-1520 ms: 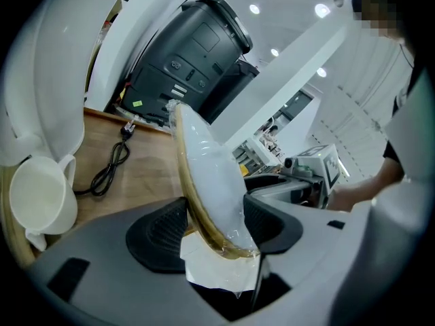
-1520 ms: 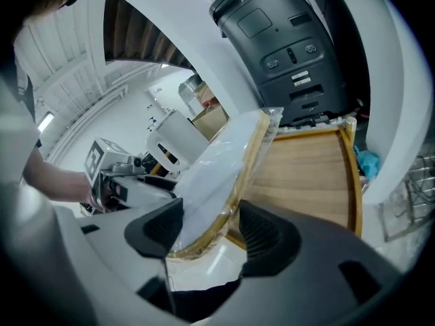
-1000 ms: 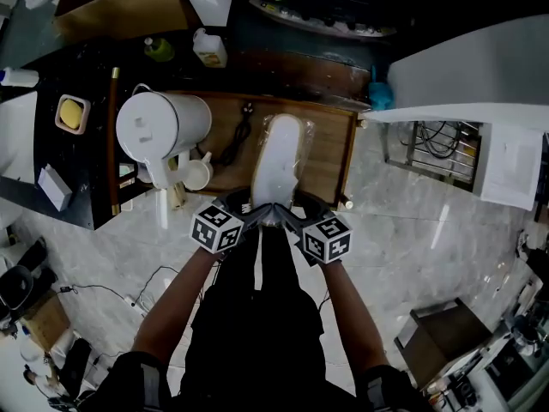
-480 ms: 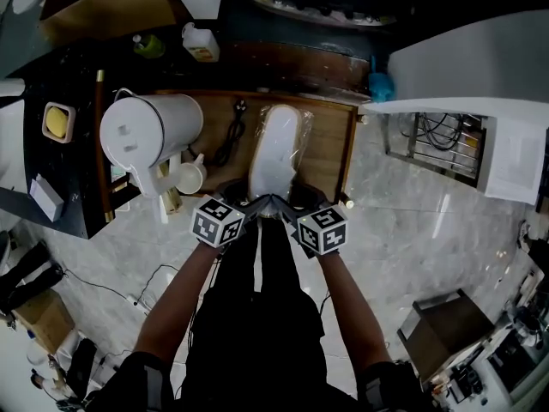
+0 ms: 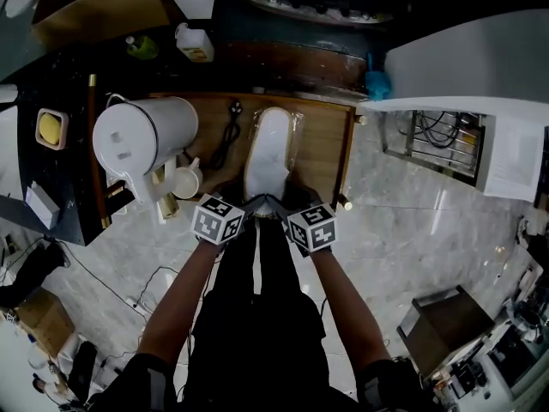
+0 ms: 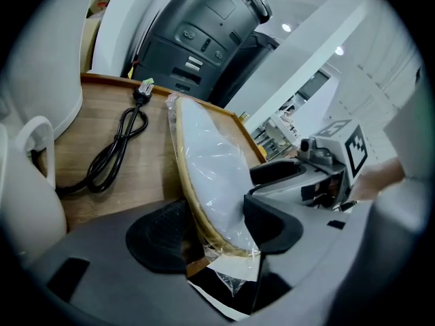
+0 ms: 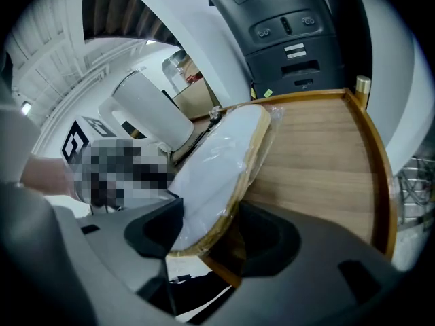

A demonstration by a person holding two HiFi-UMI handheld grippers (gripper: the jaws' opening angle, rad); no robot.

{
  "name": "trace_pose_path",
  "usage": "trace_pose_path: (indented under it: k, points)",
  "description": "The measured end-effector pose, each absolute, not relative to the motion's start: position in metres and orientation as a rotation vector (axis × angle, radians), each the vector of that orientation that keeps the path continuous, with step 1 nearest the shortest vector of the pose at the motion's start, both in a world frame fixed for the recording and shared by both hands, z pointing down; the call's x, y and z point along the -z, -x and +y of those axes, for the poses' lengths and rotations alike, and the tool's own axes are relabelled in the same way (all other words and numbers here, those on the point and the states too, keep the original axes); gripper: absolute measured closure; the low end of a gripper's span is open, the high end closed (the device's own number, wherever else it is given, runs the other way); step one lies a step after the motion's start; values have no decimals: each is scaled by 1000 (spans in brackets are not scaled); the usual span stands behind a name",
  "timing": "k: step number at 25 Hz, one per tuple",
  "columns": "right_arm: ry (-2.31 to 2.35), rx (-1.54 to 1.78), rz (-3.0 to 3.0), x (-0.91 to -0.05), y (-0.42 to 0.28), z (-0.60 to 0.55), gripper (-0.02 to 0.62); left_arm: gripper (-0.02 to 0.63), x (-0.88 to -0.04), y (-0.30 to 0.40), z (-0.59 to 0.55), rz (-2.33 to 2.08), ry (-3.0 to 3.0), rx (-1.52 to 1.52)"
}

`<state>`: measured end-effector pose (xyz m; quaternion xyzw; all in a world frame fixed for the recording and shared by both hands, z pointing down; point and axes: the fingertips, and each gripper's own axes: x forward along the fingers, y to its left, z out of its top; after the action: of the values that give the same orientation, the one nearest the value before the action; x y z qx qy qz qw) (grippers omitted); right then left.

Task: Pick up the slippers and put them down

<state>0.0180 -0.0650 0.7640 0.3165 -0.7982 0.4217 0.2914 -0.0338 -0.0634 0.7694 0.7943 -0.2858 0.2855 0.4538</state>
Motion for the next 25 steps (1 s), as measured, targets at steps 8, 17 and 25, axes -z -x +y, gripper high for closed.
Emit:
trace_pose_path:
  k: [8,17,25]
  points:
    - [-863,-1120,-2126,-764,-18,-66,334,339,-771,38,-65,-734,-1956,-703]
    - [-899,-1068,-2150,-744,-23,-66,334,333,-749,48,-70,-787,-1997,-676]
    - [-888,-1028,-2214,-704,-22,-60,365,334,-709,41,-69,-771,-2047,-615]
